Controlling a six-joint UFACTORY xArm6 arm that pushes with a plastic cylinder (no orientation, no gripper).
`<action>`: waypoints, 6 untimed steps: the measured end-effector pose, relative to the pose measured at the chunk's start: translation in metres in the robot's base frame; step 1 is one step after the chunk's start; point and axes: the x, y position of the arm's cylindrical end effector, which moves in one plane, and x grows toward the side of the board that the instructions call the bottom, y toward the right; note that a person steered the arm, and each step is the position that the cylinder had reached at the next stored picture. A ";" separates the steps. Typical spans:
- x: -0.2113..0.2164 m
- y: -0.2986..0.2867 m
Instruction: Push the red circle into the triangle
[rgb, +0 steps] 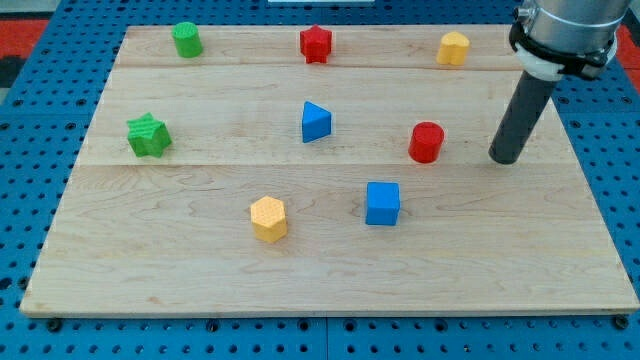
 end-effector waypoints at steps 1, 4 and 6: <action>-0.008 -0.064; 0.052 -0.057; 0.124 -0.081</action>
